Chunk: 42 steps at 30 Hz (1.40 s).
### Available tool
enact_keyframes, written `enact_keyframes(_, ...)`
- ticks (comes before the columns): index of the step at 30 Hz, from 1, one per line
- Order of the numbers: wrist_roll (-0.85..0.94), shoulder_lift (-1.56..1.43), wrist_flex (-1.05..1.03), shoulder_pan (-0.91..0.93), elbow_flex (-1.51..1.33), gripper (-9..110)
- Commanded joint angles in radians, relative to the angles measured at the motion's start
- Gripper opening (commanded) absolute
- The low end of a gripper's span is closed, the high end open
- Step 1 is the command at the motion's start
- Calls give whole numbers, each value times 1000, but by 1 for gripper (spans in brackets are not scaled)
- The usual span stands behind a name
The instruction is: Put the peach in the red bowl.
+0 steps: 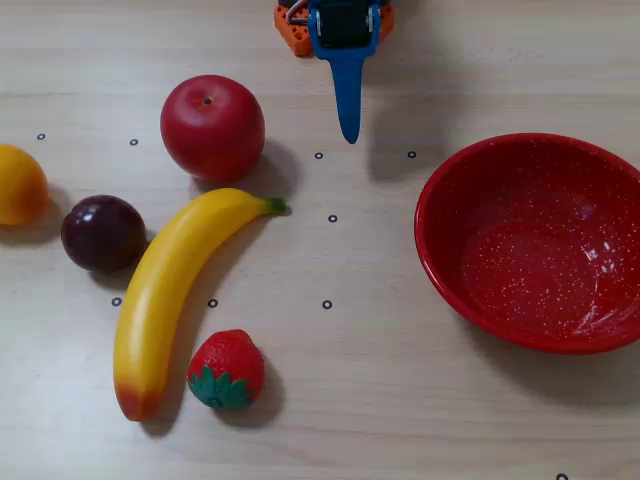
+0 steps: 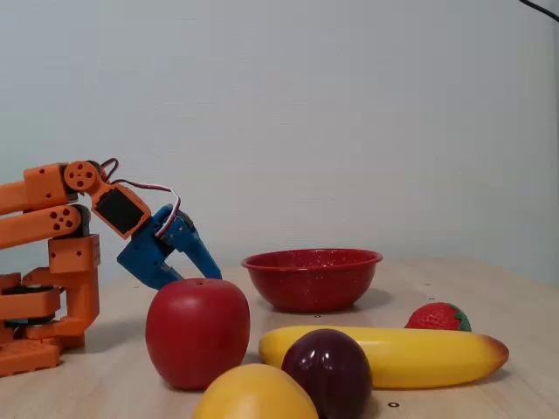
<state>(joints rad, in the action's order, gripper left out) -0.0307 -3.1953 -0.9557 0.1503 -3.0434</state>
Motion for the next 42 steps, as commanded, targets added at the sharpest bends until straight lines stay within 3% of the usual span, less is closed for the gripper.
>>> enact_keyframes(1, 144, -12, 25, -110, -3, 0)
enact_keyframes(11, 132, 5, 28, -106, 5, 0)
enact_keyframes(16, 103, 173, 21, -118, 193, 0)
enact_keyframes(24, -89, 649, -44, -272, 759, 0)
enact_keyframes(36, -219, 1362, -526, -606, 1799, 0)
enact_keyframes(42, -374, 1598, -647, -816, 2097, 0)
